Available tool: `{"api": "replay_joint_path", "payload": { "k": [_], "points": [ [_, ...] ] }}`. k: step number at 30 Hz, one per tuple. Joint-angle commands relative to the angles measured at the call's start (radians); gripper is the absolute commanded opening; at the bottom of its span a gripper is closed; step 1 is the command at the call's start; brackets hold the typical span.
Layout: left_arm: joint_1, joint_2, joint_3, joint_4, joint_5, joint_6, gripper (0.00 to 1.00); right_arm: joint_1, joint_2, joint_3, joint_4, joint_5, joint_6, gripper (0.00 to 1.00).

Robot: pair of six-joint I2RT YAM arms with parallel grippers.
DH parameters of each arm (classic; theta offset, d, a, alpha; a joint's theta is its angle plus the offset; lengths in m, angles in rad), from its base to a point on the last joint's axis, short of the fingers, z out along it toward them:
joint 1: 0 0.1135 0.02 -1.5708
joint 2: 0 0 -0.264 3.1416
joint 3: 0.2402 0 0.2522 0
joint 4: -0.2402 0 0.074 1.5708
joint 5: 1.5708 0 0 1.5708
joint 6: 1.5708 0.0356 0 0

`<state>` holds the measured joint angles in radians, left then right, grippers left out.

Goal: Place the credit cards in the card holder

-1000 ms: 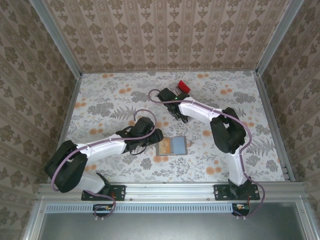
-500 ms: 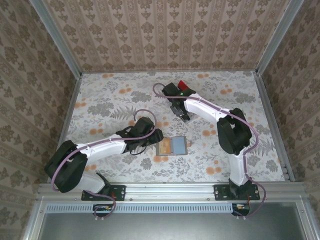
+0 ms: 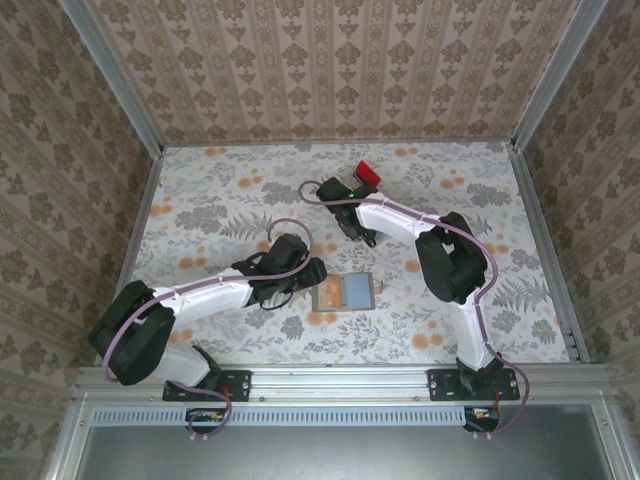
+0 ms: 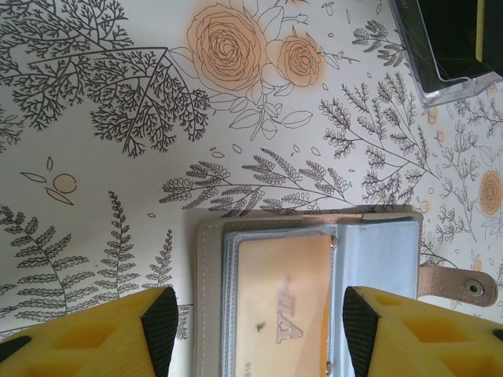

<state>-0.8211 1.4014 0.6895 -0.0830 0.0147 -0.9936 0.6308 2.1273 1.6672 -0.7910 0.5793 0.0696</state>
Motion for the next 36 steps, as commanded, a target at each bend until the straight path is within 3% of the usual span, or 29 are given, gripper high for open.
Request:
{"api": "replay_joint_path", "payload": {
  "k": [1, 8, 12, 18, 27, 29, 36],
  "points": [
    [0.007, 0.004, 0.007, -0.016, 0.003, 0.004, 0.61, 0.013, 0.028, -0.004, 0.018, 0.107, -0.032, 0.36],
    [0.007, 0.002, 0.007, -0.017, 0.005, 0.006, 0.61, 0.023, 0.023, -0.029, 0.055, 0.18, -0.034, 0.34],
    [0.007, 0.006, 0.011, -0.017, 0.006, 0.007, 0.61, 0.02, -0.004, -0.043, 0.073, 0.192, -0.039, 0.26],
    [0.008, 0.011, 0.018, -0.018, 0.013, 0.009, 0.61, 0.021, -0.028, -0.056, 0.085, 0.21, -0.037, 0.24],
    [0.007, 0.017, 0.021, -0.016, 0.014, 0.009, 0.61, 0.017, -0.044, -0.064, 0.092, 0.214, -0.033, 0.22],
    [0.007, 0.019, 0.023, -0.018, 0.015, 0.008, 0.61, 0.014, -0.048, -0.062, 0.089, 0.21, -0.034, 0.17],
    [0.008, 0.034, 0.033, -0.017, 0.021, 0.013, 0.61, 0.004, -0.057, -0.063, 0.08, 0.182, -0.027, 0.13]
  ]
}}
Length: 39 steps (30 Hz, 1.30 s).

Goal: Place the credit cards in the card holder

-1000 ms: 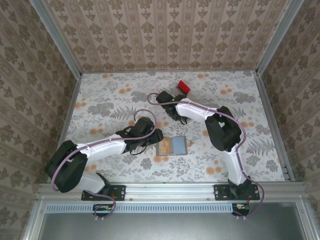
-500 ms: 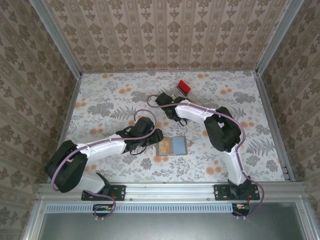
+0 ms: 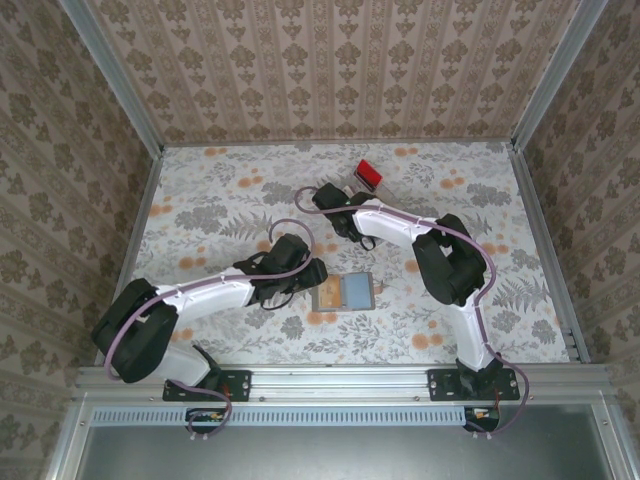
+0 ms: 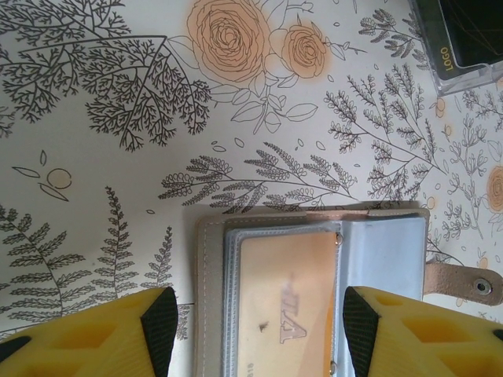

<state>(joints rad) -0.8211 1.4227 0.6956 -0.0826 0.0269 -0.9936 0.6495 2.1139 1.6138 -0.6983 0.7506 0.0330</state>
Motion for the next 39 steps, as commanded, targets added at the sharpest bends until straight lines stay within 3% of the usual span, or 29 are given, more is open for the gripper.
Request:
{"api": "replay_joint_path", "payload": {
  "k": [1, 12, 20, 35, 39],
  "points": [
    [0.008, 0.014, 0.027, -0.017, 0.009, 0.014, 0.61, -0.016, -0.045, -0.012, -0.013, 0.005, 0.013, 0.11],
    [0.007, -0.003, 0.022, -0.026, -0.002, 0.011, 0.61, -0.026, -0.093, 0.002, -0.067, -0.148, 0.053, 0.0],
    [0.008, -0.008, 0.026, -0.033, 0.0, 0.013, 0.61, -0.071, -0.135, 0.012, -0.109, -0.325, 0.111, 0.0],
    [0.037, -0.027, 0.051, -0.005, 0.058, 0.023, 0.61, -0.222, -0.285, -0.046, -0.07, -0.767, 0.246, 0.0],
    [0.061, -0.033, 0.059, 0.037, 0.113, 0.014, 0.62, -0.262, -0.354, -0.095, -0.02, -0.937, 0.315, 0.0]
  ]
}}
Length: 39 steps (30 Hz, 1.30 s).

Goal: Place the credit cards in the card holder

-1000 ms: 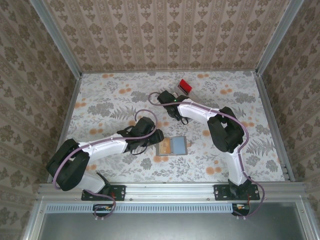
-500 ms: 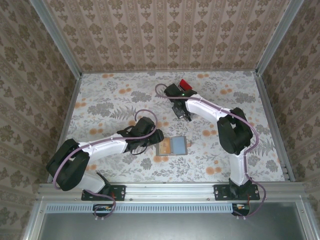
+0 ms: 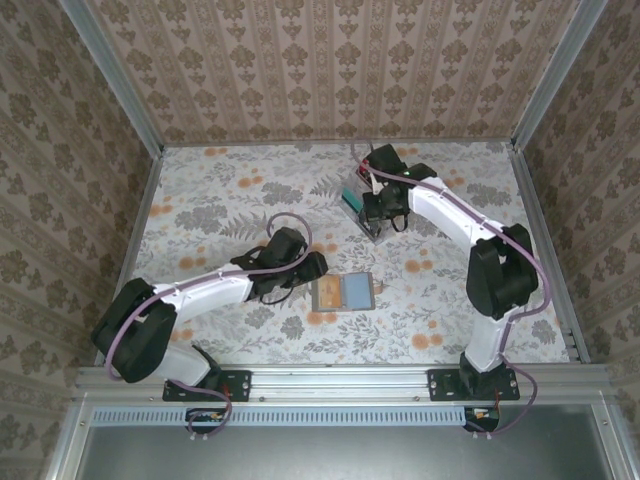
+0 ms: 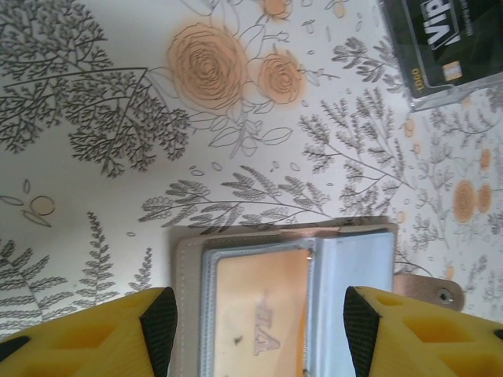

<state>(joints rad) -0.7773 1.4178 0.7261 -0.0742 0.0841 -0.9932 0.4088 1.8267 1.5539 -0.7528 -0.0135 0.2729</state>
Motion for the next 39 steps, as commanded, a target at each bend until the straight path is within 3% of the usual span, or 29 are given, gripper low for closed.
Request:
{"api": "replay_joint_path", "payload": {
  "k": [1, 5, 11, 25, 28, 39],
  "points": [
    [0.024, -0.03, 0.029, 0.045, 0.073, 0.006, 0.62, -0.03, -0.086, -0.055, 0.056, -0.216, 0.099, 0.0],
    [0.064, -0.047, 0.021, 0.141, 0.148, -0.036, 0.65, -0.054, -0.176, -0.181, 0.193, -0.404, 0.241, 0.0],
    [0.107, -0.036, 0.024, 0.305, 0.269, -0.111, 0.69, -0.056, -0.278, -0.346, 0.417, -0.56, 0.444, 0.0],
    [0.148, 0.077, 0.05, 0.604, 0.397, -0.267, 0.66, -0.055, -0.367, -0.502, 0.628, -0.71, 0.629, 0.0],
    [0.148, 0.093, 0.041, 0.658, 0.403, -0.291, 0.6, -0.054, -0.368, -0.512, 0.636, -0.714, 0.643, 0.0],
    [0.148, 0.086, 0.011, 0.705, 0.391, -0.321, 0.17, -0.056, -0.365, -0.533, 0.646, -0.725, 0.649, 0.0]
  ]
}}
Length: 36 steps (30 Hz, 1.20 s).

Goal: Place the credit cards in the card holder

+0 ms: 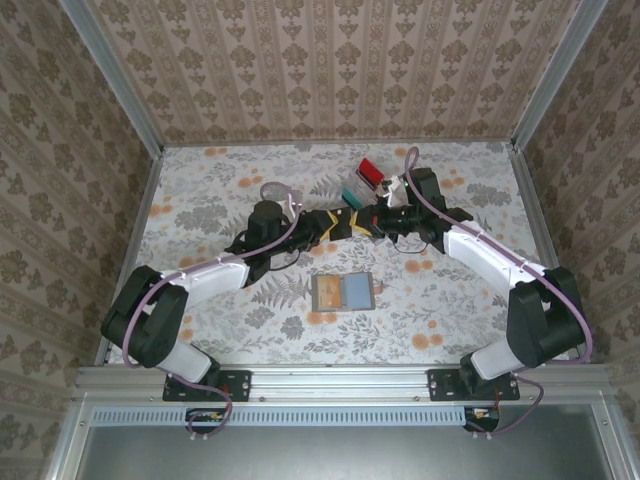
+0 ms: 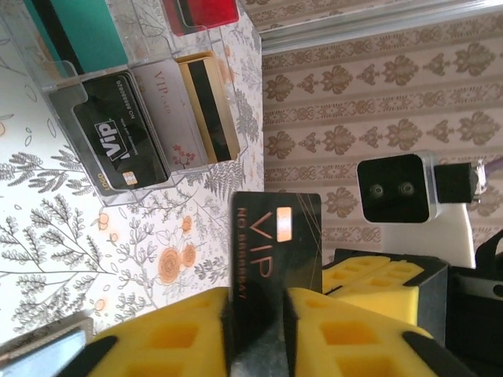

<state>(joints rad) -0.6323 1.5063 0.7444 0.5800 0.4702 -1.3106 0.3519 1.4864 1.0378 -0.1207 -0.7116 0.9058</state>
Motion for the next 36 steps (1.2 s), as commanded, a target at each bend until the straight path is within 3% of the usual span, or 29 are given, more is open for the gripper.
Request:
{"api": "replay_joint_path", "payload": {
  "k": [1, 4, 10, 15, 18, 24, 36],
  "points": [
    [0.003, -0.004, -0.009, 0.053, 0.003, -0.004, 0.12, 0.001, -0.025, -0.019, 0.013, -0.026, 0.016, 0.0],
    [0.003, -0.011, -0.023, 0.053, -0.002, -0.007, 0.01, 0.001, -0.022, -0.024, 0.008, -0.021, 0.011, 0.0],
    [-0.005, -0.069, -0.069, -0.051, -0.047, 0.041, 0.0, 0.015, -0.033, -0.023, -0.157, 0.095, -0.09, 0.13],
    [-0.077, -0.168, -0.106, -0.307, -0.191, 0.171, 0.0, 0.074, -0.013, -0.073, -0.268, 0.251, -0.169, 0.18],
    [-0.145, -0.206, -0.143, -0.379, -0.293, 0.203, 0.0, 0.104, 0.017, -0.123, -0.222, 0.248, -0.168, 0.19],
    [-0.232, -0.198, -0.248, -0.255, -0.407, 0.152, 0.0, 0.138, 0.066, -0.178, -0.185, 0.315, -0.172, 0.16],
    [-0.351, -0.022, -0.245, -0.079, -0.529, 0.143, 0.0, 0.133, 0.114, -0.285, -0.098, 0.386, -0.17, 0.13]
  ]
}}
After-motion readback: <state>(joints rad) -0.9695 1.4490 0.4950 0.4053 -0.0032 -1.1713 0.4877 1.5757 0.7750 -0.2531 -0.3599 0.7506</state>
